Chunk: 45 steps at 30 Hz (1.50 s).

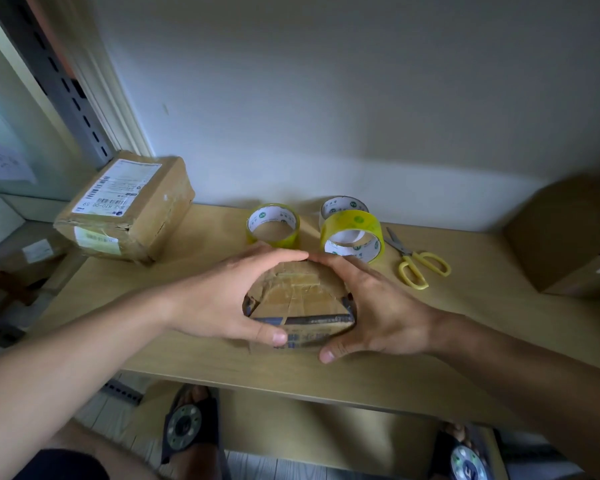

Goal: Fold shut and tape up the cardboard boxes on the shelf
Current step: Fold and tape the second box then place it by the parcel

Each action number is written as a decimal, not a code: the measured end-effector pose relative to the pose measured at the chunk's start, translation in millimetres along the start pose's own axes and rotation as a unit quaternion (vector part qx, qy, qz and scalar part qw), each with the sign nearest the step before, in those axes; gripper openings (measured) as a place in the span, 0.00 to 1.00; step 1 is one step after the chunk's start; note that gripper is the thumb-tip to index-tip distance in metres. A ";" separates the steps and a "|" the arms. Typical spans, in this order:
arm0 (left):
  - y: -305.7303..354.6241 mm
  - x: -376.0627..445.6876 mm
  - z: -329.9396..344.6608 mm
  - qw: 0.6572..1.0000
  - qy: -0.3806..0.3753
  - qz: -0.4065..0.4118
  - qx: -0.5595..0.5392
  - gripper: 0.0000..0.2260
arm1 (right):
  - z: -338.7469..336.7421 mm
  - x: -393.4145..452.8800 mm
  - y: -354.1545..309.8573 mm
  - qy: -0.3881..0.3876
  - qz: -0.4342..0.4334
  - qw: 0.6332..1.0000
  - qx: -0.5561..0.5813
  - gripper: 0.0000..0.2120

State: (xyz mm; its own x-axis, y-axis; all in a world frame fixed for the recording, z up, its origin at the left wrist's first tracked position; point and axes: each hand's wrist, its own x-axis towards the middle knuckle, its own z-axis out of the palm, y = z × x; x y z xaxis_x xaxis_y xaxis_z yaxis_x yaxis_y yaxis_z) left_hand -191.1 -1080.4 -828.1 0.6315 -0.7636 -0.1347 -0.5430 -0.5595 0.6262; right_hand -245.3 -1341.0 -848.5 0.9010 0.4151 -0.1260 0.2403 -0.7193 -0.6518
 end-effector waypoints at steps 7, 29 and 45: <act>-7.0 4.0 -5.5 0.987 0.024 -0.057 -0.146 0.29 | 0.0 0.4 -12.5 0.066 -0.006 0.996 0.064 0.55; -6.2 13.5 0.6 0.949 0.078 -0.087 -0.292 0.32 | 10.1 9.9 -18.2 0.184 -0.025 0.968 0.166 0.17; 9.6 11.3 -3.0 0.939 0.027 -0.155 -0.307 0.15 | -6.3 21.0 -14.5 0.158 -0.081 0.984 0.003 0.22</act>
State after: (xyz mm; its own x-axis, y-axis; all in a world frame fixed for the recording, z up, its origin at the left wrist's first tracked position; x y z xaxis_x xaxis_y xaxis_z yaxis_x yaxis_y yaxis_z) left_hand -187.5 -1093.5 -821.3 0.7430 -0.5674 -0.3550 0.0826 -0.4486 0.8899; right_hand -227.6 -1325.4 -836.9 0.9189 0.3286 0.2184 0.3882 -0.6542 -0.6491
